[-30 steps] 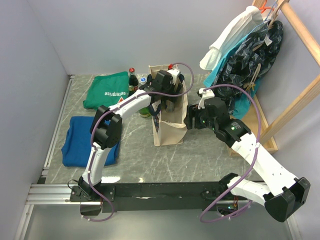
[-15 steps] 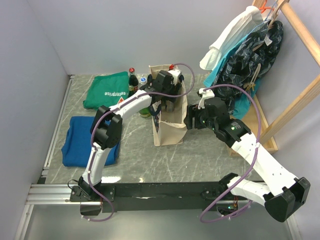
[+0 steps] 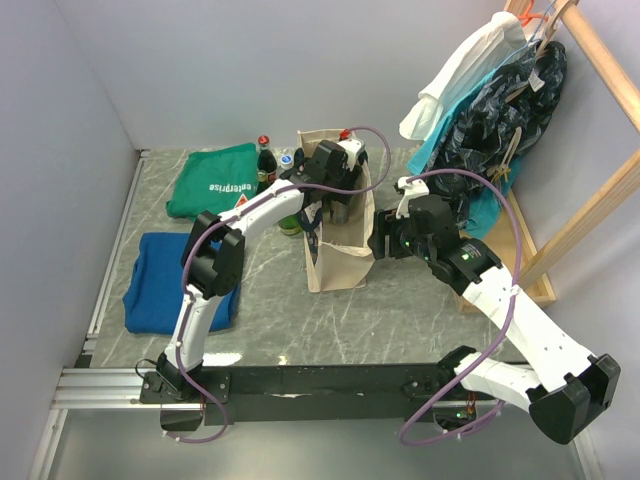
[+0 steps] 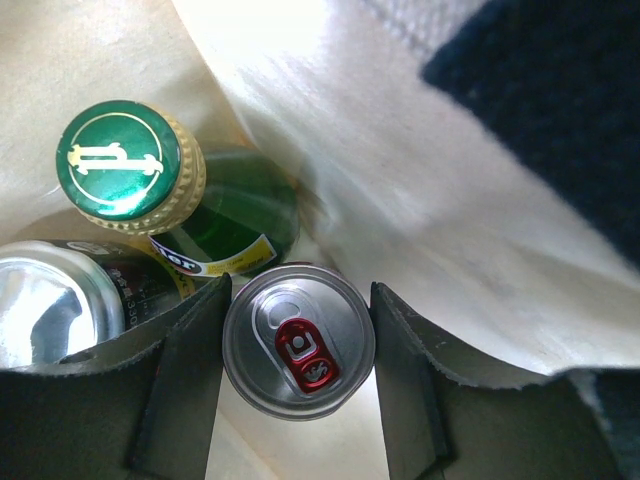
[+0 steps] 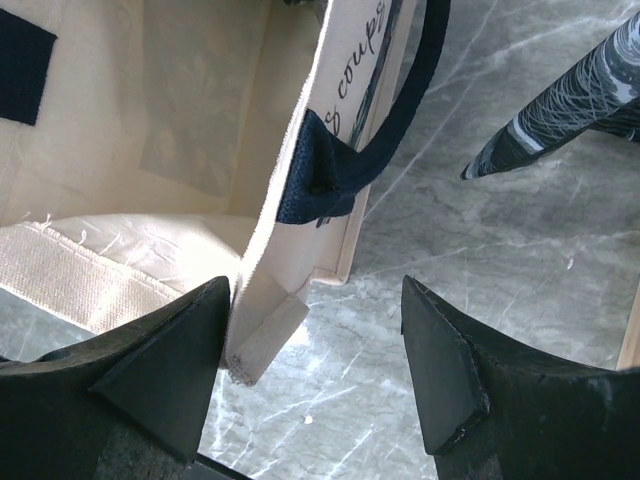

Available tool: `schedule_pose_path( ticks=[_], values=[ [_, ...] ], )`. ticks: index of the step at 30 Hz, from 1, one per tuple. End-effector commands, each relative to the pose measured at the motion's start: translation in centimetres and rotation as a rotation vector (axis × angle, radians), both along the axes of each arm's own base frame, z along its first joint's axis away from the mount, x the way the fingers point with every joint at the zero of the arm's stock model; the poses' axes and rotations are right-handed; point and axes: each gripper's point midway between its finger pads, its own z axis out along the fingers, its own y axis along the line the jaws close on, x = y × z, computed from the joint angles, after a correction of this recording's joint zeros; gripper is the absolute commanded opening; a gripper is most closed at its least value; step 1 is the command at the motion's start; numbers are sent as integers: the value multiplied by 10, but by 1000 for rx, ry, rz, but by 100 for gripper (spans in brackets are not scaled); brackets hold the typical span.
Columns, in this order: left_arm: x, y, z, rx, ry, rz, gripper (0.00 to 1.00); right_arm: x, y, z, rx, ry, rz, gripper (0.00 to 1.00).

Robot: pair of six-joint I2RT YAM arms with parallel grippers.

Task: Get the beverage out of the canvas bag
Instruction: Take out the drink from the canvas bag.

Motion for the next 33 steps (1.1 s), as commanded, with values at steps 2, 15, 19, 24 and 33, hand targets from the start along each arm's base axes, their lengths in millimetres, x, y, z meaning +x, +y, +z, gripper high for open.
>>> schedule_pose_path(
  ticks=[2,15,19,24,33],
  values=[
    [3,-2,10,-1,-16,-9,1,2,-1,2,-7,-19,-8,75],
    [-1,-2,68,-51,-80,-17,1,3,1,5,2,-24,-6,75],
    [-3,1,78,-39,-100,-11,1,3,1,6,5,-26,-9,75],
    [-8,1,97,-54,-128,-24,1,3,2,5,6,-22,-8,75],
    [-13,1,111,-60,-146,-32,1,4,2,5,7,-21,-9,75]
  ],
)
